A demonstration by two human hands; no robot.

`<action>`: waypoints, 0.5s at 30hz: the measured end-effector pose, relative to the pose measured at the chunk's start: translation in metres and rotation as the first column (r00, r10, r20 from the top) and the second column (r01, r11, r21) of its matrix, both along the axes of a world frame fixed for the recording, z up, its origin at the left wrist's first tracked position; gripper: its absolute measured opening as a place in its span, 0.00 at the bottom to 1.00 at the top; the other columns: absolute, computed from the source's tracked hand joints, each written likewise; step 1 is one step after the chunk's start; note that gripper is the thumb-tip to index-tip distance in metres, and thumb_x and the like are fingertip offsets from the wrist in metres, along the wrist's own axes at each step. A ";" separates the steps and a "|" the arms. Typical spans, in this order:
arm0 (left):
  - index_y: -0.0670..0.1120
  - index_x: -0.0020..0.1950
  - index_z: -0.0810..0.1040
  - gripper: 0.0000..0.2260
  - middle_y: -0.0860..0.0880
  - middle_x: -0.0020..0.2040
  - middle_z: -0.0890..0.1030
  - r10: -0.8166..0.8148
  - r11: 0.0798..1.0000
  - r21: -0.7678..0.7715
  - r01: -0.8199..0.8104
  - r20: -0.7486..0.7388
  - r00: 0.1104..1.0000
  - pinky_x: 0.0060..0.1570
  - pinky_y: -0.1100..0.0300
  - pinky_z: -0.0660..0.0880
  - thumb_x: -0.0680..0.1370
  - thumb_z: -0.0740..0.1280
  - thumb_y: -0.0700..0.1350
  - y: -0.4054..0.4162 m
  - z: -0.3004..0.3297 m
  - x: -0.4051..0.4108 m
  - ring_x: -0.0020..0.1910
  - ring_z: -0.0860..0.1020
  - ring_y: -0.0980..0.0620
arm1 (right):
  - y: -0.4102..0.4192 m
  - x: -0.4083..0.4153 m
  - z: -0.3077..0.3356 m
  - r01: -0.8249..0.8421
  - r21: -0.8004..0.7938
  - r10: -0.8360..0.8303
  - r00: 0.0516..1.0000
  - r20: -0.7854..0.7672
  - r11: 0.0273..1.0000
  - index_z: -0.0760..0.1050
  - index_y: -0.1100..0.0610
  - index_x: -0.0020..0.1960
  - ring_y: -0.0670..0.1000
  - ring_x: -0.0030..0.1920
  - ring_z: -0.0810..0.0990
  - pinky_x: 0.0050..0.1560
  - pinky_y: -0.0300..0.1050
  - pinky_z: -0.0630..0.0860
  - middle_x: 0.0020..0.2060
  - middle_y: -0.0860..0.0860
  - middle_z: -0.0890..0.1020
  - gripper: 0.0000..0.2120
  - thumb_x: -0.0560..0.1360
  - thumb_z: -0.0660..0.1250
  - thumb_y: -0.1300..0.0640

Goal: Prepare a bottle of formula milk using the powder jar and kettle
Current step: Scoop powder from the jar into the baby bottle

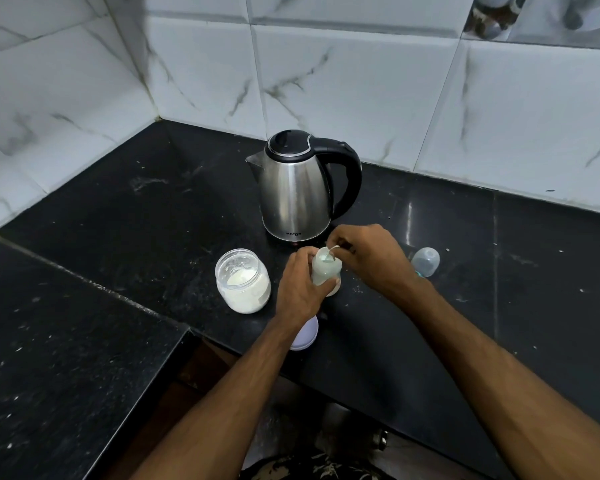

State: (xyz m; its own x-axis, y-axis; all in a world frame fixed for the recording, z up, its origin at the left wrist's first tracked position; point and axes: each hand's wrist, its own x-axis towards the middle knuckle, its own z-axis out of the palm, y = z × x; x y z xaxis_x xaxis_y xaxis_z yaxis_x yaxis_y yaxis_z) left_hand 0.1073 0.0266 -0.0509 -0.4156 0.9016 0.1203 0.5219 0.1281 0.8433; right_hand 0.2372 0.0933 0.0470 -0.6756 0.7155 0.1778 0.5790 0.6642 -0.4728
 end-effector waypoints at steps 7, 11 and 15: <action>0.52 0.60 0.73 0.23 0.53 0.56 0.76 -0.007 1.000 -0.014 0.007 0.009 1.000 0.55 0.49 0.78 0.69 0.78 0.48 0.000 0.000 0.000 0.54 0.76 0.54 | 0.002 0.001 -0.002 -0.039 -0.023 0.039 0.999 -0.003 0.999 0.80 0.58 0.52 0.53 0.47 0.82 0.49 0.46 0.78 0.46 0.54 0.84 0.06 0.76 0.69 0.59; 0.51 0.61 0.73 0.24 0.52 0.57 0.75 -0.005 1.000 -0.028 0.005 -0.001 1.000 0.56 0.49 0.78 0.69 0.78 0.48 0.001 0.001 0.000 0.55 0.76 0.53 | 0.003 0.000 -0.002 -0.080 -0.049 0.083 0.995 0.053 0.996 0.81 0.58 0.54 0.52 0.49 0.82 0.50 0.44 0.78 0.48 0.54 0.84 0.07 0.76 0.70 0.59; 0.52 0.60 0.73 0.23 0.53 0.57 0.76 -0.009 1.000 -0.021 0.009 0.004 1.000 0.56 0.49 0.78 0.69 0.78 0.50 0.001 0.000 -0.001 0.54 0.76 0.54 | 0.006 0.001 -0.002 -0.052 -0.037 0.051 0.998 -0.025 0.998 0.81 0.59 0.51 0.52 0.47 0.81 0.49 0.44 0.78 0.46 0.53 0.84 0.06 0.75 0.70 0.61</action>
